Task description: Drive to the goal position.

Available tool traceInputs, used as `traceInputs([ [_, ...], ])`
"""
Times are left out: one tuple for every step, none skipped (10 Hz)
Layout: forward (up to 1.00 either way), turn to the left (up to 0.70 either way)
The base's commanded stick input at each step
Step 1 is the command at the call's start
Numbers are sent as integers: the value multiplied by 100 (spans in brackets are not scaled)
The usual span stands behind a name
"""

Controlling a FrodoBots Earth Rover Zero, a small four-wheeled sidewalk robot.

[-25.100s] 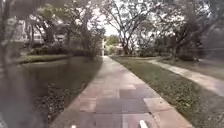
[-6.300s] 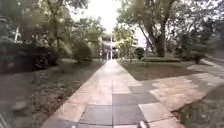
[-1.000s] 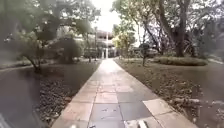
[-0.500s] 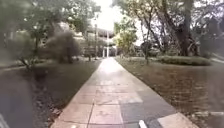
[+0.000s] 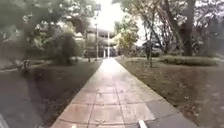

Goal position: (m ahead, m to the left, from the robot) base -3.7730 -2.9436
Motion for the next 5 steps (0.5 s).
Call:
traceInputs([
  [100, -10],
  [100, -37],
  [100, -38],
  [100, -32],
  [100, -5],
])
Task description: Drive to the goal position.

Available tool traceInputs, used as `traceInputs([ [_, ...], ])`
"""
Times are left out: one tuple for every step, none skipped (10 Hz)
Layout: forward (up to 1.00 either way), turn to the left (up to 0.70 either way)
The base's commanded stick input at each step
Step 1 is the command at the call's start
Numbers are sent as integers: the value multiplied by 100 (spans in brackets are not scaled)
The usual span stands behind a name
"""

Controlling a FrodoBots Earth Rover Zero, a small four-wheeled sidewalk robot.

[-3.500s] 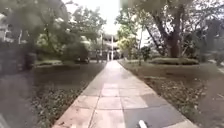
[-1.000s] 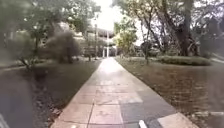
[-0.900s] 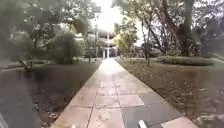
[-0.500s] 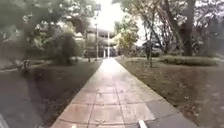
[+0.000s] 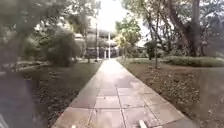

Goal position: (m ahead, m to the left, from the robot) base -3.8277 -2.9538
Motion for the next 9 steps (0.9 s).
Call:
traceInputs([
  [100, 0],
  [100, 0],
  [100, 0],
  [100, 0],
  [100, 0],
  [100, 0],
  [100, 0],
  [100, 0],
  [100, 0],
])
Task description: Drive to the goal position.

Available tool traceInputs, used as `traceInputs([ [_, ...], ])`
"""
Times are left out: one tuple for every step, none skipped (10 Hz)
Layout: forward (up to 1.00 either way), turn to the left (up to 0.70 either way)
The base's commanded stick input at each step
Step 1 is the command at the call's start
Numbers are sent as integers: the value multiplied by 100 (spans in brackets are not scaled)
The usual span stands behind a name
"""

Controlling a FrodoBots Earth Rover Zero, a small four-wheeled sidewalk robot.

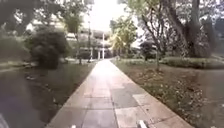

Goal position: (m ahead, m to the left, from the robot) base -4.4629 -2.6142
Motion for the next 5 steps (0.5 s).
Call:
traceInputs([
  [100, 0],
  [100, 0],
  [100, 0],
  [100, 0],
  [100, 0],
])
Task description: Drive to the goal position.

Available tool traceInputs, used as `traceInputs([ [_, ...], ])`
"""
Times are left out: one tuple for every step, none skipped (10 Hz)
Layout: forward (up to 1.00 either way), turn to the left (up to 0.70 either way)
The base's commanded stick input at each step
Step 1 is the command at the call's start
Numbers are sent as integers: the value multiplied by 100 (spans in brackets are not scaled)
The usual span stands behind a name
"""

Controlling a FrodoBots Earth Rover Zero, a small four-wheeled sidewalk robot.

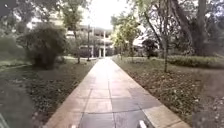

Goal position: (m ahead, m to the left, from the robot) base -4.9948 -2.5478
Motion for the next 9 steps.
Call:
traceInputs([
  [100, 0],
  [100, 0],
  [100, 0],
  [100, 0],
  [100, 0],
  [100, 0],
  [100, 0],
  [100, 0],
  [100, 0],
])
